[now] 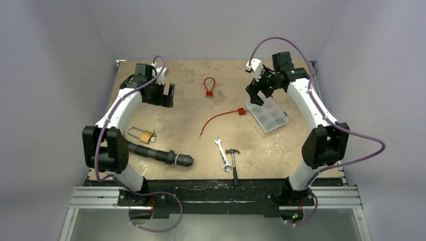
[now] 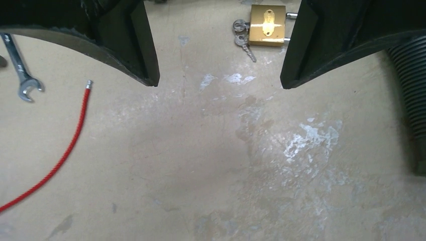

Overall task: Lock with the key
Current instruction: Pick up the lock from the center of the board.

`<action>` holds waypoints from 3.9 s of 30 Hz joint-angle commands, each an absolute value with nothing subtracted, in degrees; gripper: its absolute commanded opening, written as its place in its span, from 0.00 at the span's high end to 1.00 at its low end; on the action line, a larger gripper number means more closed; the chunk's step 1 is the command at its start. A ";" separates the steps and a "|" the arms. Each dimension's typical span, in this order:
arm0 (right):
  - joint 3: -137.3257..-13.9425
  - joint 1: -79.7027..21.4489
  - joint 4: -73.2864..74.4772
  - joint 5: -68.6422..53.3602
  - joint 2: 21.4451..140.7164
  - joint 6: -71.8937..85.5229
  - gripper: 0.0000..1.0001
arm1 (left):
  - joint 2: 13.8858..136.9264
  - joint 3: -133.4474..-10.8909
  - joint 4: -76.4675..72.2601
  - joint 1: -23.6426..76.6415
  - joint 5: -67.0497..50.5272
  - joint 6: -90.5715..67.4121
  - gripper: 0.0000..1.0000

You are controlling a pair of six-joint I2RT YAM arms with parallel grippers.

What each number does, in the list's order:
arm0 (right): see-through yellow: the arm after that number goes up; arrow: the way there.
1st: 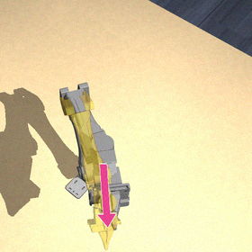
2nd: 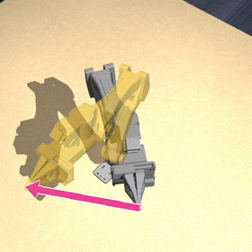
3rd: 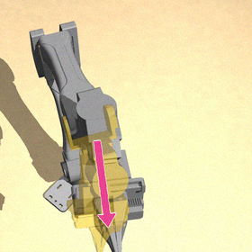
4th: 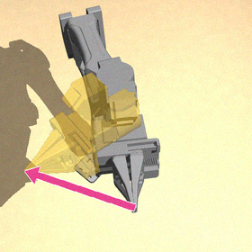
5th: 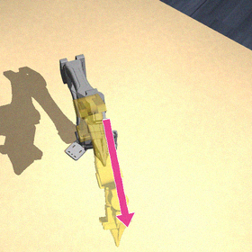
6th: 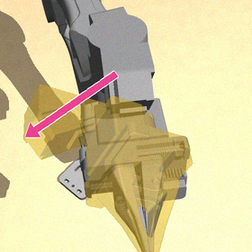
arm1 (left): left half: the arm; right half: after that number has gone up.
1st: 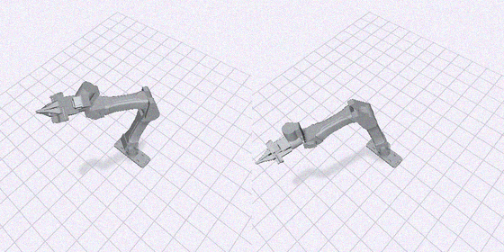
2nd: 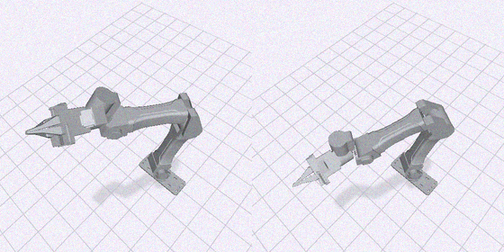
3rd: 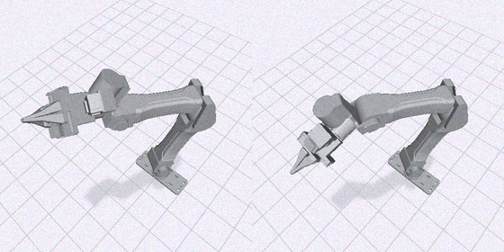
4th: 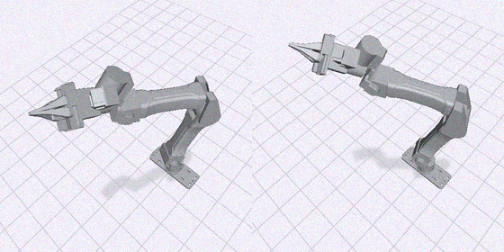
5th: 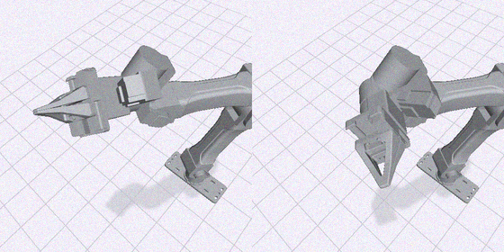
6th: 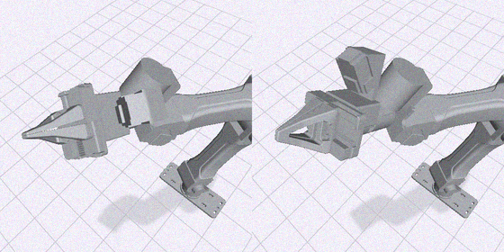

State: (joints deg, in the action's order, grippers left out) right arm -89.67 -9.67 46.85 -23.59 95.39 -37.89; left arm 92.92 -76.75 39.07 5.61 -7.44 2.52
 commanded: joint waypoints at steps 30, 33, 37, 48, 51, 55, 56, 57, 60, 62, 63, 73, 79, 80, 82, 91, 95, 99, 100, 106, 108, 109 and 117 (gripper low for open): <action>-103.71 -20.74 57.60 -21.49 121.21 -76.70 0.08 | 88.59 -79.57 40.28 5.36 -19.42 1.64 0.00; -104.39 -20.70 57.28 -21.53 123.08 -77.27 0.09 | 88.64 -79.56 40.66 5.36 -19.42 1.81 0.00; -105.42 -20.72 57.56 -21.57 125.44 -77.77 0.11 | 88.55 -79.75 41.11 5.36 -19.34 2.43 0.00; -103.16 -20.74 54.50 -20.18 125.96 -79.70 0.36 | 89.51 -80.77 40.39 5.36 -21.85 3.91 0.00; -100.48 -20.74 50.07 -19.02 124.63 -79.67 0.44 | 89.03 -80.57 38.82 5.36 -23.13 4.31 0.00; -100.68 -20.74 48.74 -19.10 124.42 -79.09 0.63 | 87.57 -79.63 35.66 5.36 -24.38 4.80 0.00; -101.50 -20.70 49.62 -19.56 124.37 -78.55 0.68 | 87.08 -79.26 34.93 5.36 -24.92 5.14 0.00; -102.63 -20.74 50.83 -19.86 124.30 -77.93 0.72 | 86.50 -78.70 33.82 5.36 -25.63 5.49 0.00; -107.17 -20.74 54.72 -23.90 123.59 -74.62 0.80 | 84.32 -76.41 30.24 5.36 -28.22 6.42 0.00; -110.79 -20.74 57.67 -27.41 123.11 -71.50 0.82 | 82.99 -75.39 28.12 5.36 -31.27 6.94 0.00; -112.49 -20.74 59.04 -28.89 122.82 -69.96 0.83 | 82.56 -74.95 27.07 5.36 -33.29 7.16 0.00; -115.69 -20.72 67.21 -46.81 117.54 -50.00 0.87 | 75.33 -65.72 3.44 5.43 -46.88 3.08 0.01; -113.15 -20.74 70.59 -56.65 114.79 -40.78 0.87 | 70.57 -61.87 5.80 9.68 -53.44 27.48 0.06; -113.20 -20.73 71.97 -58.27 114.64 -40.60 0.87 | 69.88 -61.28 8.45 11.14 -53.70 33.18 0.07; -112.93 -20.74 74.23 -61.32 114.26 -40.28 0.87 | 68.73 -60.65 12.54 14.05 -54.04 43.80 0.09; -109.41 -21.48 79.20 -69.14 110.57 -42.08 0.87 | 67.30 -58.81 17.09 24.35 -56.02 67.89 0.25; -107.33 -21.51 77.35 -73.26 109.59 -39.10 0.87 | 66.25 -55.66 10.05 28.42 -52.08 63.64 0.31; -104.96 -21.44 72.64 -75.93 107.63 -33.45 0.87 | 66.92 -54.04 -4.29 29.35 -46.09 41.93 0.29; -104.99 -21.47 73.17 -75.02 107.36 -34.03 0.88 | 67.70 -55.18 -1.63 29.59 -47.27 43.35 0.29; -105.05 -21.99 78.80 -73.60 108.47 -40.67 0.88 | 69.04 -55.87 4.56 34.84 -44.85 54.69 0.35; -104.61 -22.13 78.56 -73.44 107.89 -41.11 0.87 | 69.62 -56.21 5.59 36.21 -44.31 56.99 0.38; -104.71 -22.34 78.55 -73.66 107.89 -41.13 0.87 | 69.87 -56.20 4.86 36.80 -43.77 56.64 0.39; -103.21 -23.43 78.63 -74.84 105.33 -43.07 0.86 | 71.66 -56.12 3.65 37.95 -44.53 56.44 0.46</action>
State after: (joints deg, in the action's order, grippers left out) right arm -104.47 -22.57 77.41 -70.83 110.06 -40.49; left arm 71.75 -54.24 5.06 37.71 -42.96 54.65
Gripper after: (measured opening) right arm 0.406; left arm 0.553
